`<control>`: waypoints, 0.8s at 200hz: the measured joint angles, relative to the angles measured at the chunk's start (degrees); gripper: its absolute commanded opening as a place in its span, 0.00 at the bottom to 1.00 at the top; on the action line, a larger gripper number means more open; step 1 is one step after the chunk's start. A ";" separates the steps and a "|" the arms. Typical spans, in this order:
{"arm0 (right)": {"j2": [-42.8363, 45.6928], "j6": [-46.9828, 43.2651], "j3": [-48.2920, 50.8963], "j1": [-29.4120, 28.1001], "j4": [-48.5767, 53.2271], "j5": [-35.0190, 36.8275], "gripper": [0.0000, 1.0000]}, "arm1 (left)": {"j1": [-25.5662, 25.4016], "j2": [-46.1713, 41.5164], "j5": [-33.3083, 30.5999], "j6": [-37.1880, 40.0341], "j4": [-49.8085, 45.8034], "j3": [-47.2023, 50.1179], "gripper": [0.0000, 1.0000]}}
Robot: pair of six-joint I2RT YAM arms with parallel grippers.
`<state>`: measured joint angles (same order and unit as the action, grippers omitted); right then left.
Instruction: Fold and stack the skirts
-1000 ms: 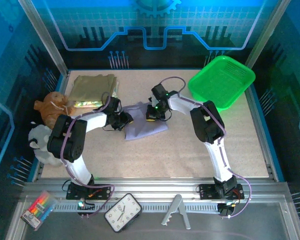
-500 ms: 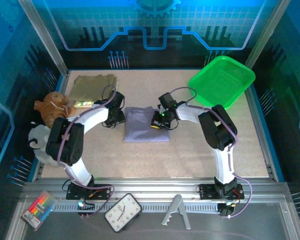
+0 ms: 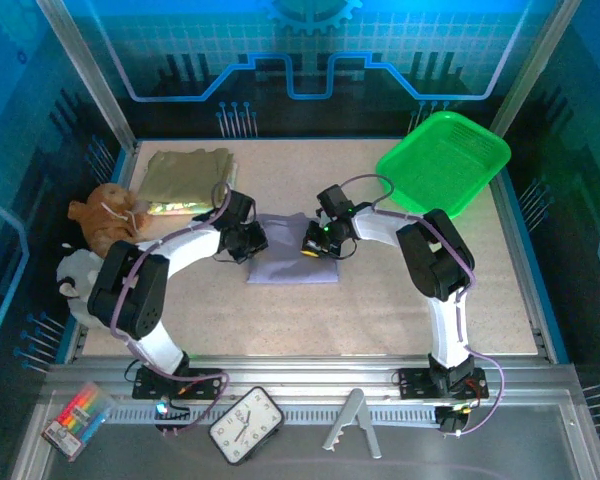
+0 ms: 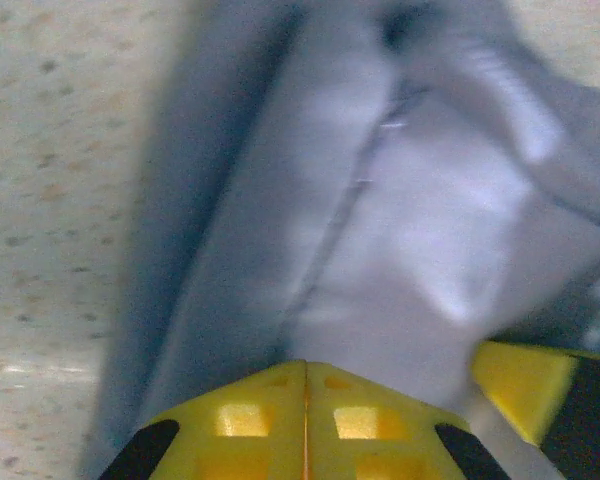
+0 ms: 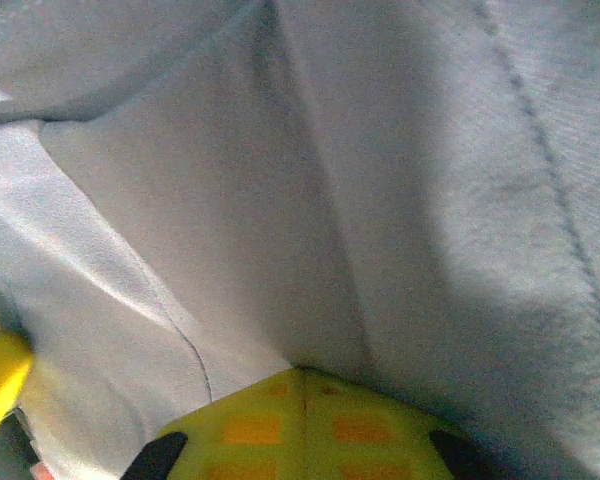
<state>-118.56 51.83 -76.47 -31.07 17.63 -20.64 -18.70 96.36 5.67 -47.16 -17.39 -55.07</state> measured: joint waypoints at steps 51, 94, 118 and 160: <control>0.00 0.92 0.42 0.00 -0.83 -0.04 0.06 | 0.04 1.92 -1.79 0.00 0.98 2.08 0.32; 0.00 1.01 0.44 0.00 -1.01 -0.04 0.06 | 3.98 -1.88 1.16 5.29 0.96 1.90 0.52; 0.00 1.16 0.52 0.00 -1.11 -0.17 0.06 | 6.62 -3.13 1.33 10.38 -0.37 1.20 0.51; 0.00 1.14 0.52 0.00 -1.14 -0.31 0.06 | 8.48 0.37 6.23 15.19 1.18 0.57 0.52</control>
<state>-118.56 52.97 -75.94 -31.07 16.49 -20.95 -10.22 96.73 11.90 -31.97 -16.21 -54.50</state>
